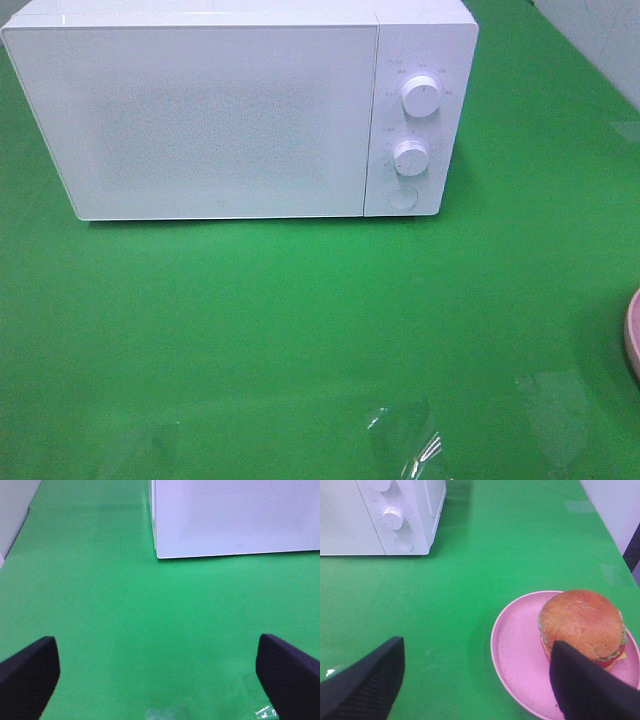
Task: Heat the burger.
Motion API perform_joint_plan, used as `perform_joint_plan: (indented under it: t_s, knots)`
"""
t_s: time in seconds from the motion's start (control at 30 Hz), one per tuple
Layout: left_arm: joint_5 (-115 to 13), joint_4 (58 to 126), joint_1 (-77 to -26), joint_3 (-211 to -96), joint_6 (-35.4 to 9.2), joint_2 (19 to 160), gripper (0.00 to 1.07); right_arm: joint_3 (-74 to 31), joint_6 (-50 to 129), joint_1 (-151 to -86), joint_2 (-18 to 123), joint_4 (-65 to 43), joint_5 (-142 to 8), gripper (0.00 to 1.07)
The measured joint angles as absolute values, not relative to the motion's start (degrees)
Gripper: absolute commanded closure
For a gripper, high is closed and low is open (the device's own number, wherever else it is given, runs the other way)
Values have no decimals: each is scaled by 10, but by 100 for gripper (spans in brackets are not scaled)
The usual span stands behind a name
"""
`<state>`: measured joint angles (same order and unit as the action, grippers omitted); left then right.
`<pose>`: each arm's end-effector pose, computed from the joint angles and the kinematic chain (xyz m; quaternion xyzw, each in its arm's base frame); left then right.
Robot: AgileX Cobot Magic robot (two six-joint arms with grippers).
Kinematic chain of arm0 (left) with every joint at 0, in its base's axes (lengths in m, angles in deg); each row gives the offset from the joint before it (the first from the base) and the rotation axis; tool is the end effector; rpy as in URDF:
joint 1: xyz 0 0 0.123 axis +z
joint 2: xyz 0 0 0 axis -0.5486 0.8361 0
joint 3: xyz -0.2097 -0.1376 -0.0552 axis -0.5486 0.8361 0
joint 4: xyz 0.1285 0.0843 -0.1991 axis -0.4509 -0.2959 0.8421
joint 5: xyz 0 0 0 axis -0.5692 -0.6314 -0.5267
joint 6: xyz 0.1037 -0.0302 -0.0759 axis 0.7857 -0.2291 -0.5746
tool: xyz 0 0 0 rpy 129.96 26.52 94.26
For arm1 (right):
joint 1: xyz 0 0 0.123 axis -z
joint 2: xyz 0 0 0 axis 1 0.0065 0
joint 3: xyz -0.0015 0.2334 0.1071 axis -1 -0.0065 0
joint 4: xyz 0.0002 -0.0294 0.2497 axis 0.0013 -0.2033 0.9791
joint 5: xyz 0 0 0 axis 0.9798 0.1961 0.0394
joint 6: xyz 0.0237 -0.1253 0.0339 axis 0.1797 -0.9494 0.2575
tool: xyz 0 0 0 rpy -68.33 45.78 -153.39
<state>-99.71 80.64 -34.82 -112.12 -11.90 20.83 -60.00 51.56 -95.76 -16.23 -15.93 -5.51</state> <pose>0.0597 -0.0078 0.2606 0.0493 0.8471 -0.0112 0.5290 0.0613 -0.0027 0.2681 0.0080 0.8357 0.0219 0.5486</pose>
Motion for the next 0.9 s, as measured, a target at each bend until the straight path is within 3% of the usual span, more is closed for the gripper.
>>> perform_joint_plan:
  t_s: [0.9]
  knots:
    - [-997, 806, -348, -1121, -119, 208, 7, -600, 516, -958, -162, -159, -55, 31]
